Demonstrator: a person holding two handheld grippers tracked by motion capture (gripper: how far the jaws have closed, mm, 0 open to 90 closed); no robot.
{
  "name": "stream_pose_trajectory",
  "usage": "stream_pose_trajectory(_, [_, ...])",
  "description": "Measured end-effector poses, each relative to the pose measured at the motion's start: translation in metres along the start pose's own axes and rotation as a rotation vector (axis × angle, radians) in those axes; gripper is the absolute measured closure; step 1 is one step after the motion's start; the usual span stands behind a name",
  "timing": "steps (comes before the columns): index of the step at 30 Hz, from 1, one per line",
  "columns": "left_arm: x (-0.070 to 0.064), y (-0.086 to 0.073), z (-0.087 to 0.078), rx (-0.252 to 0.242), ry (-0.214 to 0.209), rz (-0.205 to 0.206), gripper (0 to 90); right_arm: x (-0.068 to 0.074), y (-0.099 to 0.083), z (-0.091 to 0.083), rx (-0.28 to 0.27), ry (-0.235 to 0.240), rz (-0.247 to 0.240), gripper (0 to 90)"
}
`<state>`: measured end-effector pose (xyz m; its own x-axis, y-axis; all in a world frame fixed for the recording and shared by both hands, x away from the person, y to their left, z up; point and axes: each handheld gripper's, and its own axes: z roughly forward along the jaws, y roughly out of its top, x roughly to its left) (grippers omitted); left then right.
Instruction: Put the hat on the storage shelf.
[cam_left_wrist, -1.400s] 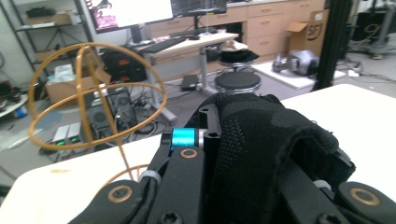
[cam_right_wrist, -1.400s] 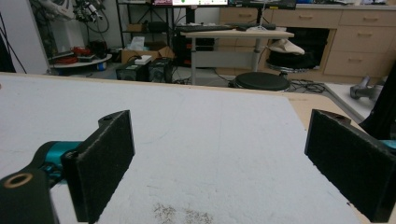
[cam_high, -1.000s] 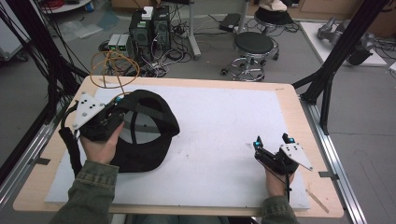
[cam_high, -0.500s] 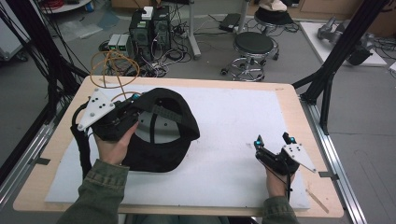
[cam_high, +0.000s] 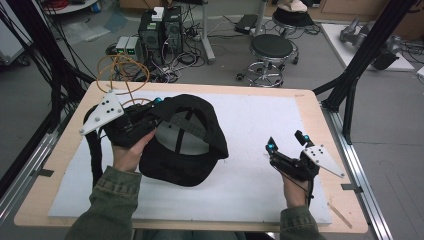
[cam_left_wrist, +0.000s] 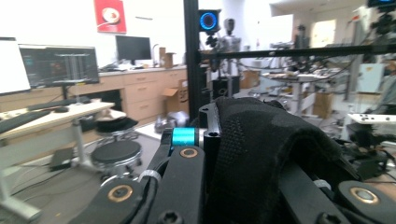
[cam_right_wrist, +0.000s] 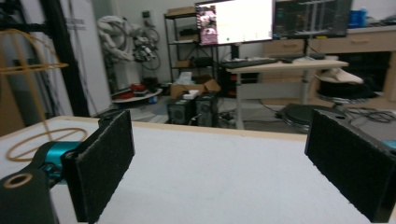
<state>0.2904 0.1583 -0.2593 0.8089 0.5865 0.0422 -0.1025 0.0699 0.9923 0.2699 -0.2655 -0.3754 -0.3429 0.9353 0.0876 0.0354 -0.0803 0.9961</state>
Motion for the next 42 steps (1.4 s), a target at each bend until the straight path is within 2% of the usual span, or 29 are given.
stream_pose_trajectory(1, [0.001, 0.000, 0.001, -0.006, -0.013, -0.005, 87.9, 0.000, 0.000, 0.000, 0.000, 0.000, 0.000, 7.1])
stream_pose_trajectory(5, [0.007, -0.002, 0.002, -0.026, -0.056, -0.020, 87.9, 0.009, 0.009, 0.006, -0.004, 0.067, -0.011, 7.1])
stream_pose_trajectory(6, [0.009, -0.003, 0.003, -0.035, -0.073, -0.023, 87.9, 0.014, 0.012, 0.011, 0.006, 0.103, -0.018, 7.1])
stream_pose_trajectory(8, [0.011, -0.003, 0.004, -0.039, -0.097, -0.035, 87.9, 0.015, 0.012, 0.012, 0.011, 0.113, -0.018, 7.1])
stream_pose_trajectory(11, [0.014, -0.005, 0.006, -0.042, -0.118, -0.061, 87.9, 0.022, 0.014, 0.019, 0.023, 0.171, -0.024, 7.1])
stream_pose_trajectory(13, [0.015, -0.006, 0.008, -0.048, -0.137, -0.062, 87.9, 0.026, 0.015, 0.022, 0.027, 0.201, -0.035, 7.1])
stream_pose_trajectory(14, [0.015, -0.007, 0.009, -0.048, -0.145, -0.062, 87.9, 0.031, 0.016, 0.024, 0.035, 0.235, -0.030, 7.1])
stream_pose_trajectory(17, [0.017, -0.009, 0.012, -0.034, -0.151, -0.059, 87.9, 0.034, 0.019, 0.027, 0.034, 0.261, -0.030, 7.1])
stream_pose_trajectory(20, [0.019, -0.011, 0.013, -0.025, -0.155, -0.072, 87.8, 0.040, 0.026, 0.029, 0.019, 0.309, -0.030, 7.1])
stream_pose_trajectory(21, [0.019, -0.011, 0.014, -0.030, -0.160, -0.081, 87.8, 0.043, 0.031, 0.031, 0.013, 0.340, -0.023, 7.1])
stream_pose_trajectory(22, [0.019, -0.011, 0.014, -0.030, -0.162, -0.082, 87.8, 0.043, 0.031, 0.031, 0.013, 0.340, -0.023, 7.1])
stream_pose_trajectory(26, [0.019, -0.011, 0.017, -0.014, -0.170, -0.081, 87.8, 0.051, 0.039, 0.037, 0.012, 0.405, -0.033, 7.1])
stream_pose_trajectory(35, [0.014, -0.011, 0.025, 0.010, -0.214, -0.064, 87.8, 0.072, 0.051, 0.051, 0.015, 0.478, -0.046, 7.2])
stream_pose_trajectory(42, [0.012, -0.007, 0.029, -0.016, -0.234, -0.063, 87.8, 0.077, 0.055, 0.059, 0.038, 0.533, -0.018, 7.2])
